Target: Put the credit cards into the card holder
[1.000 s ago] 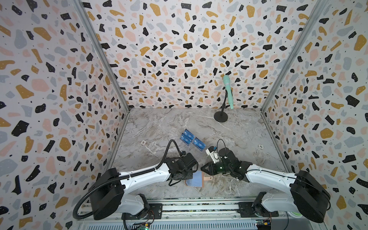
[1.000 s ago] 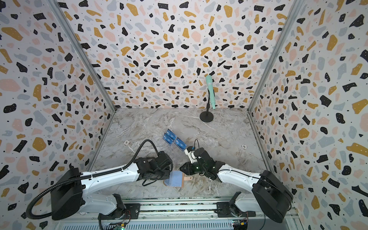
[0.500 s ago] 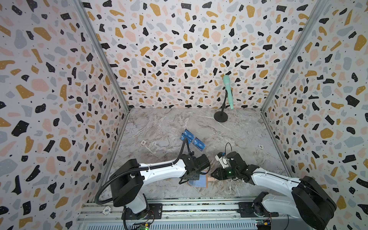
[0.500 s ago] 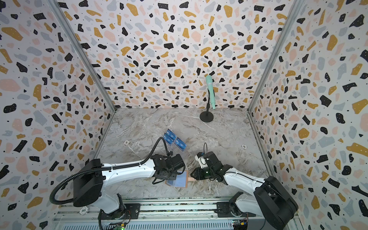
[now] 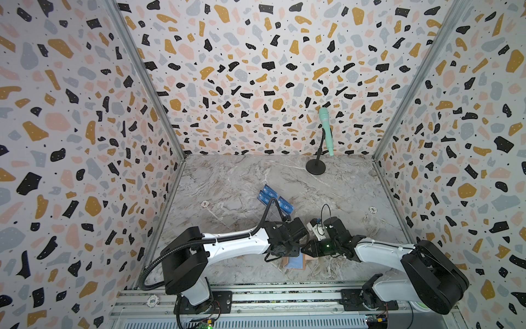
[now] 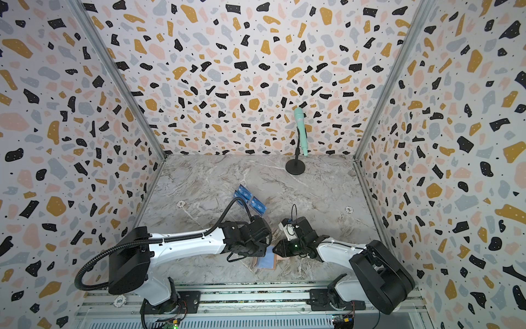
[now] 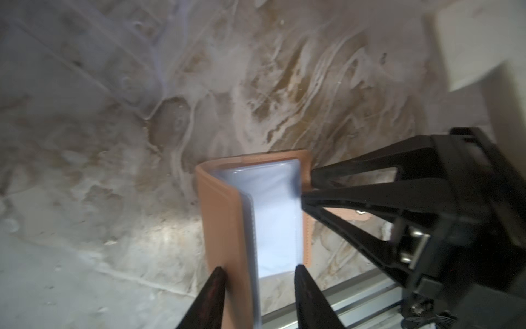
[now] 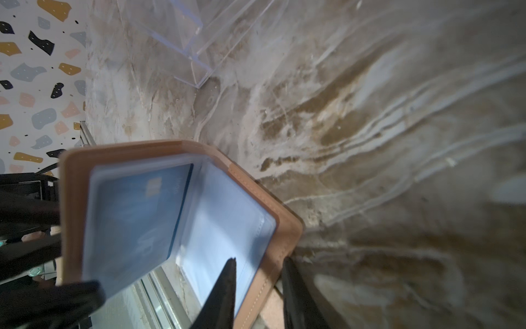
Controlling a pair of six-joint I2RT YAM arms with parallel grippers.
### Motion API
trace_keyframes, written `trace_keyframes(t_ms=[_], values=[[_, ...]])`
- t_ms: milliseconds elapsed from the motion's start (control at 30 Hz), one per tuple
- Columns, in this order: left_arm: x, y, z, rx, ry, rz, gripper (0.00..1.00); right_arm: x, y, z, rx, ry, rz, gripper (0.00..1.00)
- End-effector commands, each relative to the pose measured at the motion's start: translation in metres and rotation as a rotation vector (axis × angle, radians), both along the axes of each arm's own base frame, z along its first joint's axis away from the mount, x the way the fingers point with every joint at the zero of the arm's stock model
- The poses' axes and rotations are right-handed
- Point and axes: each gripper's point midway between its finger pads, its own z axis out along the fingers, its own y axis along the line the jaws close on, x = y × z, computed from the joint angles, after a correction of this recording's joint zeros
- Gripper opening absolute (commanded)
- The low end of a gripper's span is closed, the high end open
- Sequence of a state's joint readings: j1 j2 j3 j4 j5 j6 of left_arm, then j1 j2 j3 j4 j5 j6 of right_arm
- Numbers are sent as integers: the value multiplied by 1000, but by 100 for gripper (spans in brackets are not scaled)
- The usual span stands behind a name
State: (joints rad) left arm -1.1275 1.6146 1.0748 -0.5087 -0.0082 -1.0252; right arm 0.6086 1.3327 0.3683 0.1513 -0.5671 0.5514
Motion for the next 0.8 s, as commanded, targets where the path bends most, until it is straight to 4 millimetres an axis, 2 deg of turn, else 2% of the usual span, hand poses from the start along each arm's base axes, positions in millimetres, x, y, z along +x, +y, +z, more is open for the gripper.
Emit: trace_keyframes(t_ms=[0,100,200,333,433,500,633,767], values=[[-5,-25,-4,-112,27,-30,43,-4,0,-4,7,2,19,29],[-6,-33,-8,-143,38,-34,44,-5,-2,-8,-5,16,12,27],[-7,-34,-17,-148,43,-37,45,-4,-9,-3,-20,2,-10,27],[-8,-38,-32,-179,53,-41,45,5,-20,16,-26,-51,-55,29],[-7,-42,-34,-213,48,-43,45,6,-21,31,-11,-81,-58,31],[-6,-42,-37,-229,48,-33,45,1,-18,39,23,-81,-43,29],[-1,-36,-42,-283,58,27,44,-19,-17,44,80,-52,-19,20],[1,-34,-39,-337,55,70,44,-36,-25,42,89,-39,-24,19]])
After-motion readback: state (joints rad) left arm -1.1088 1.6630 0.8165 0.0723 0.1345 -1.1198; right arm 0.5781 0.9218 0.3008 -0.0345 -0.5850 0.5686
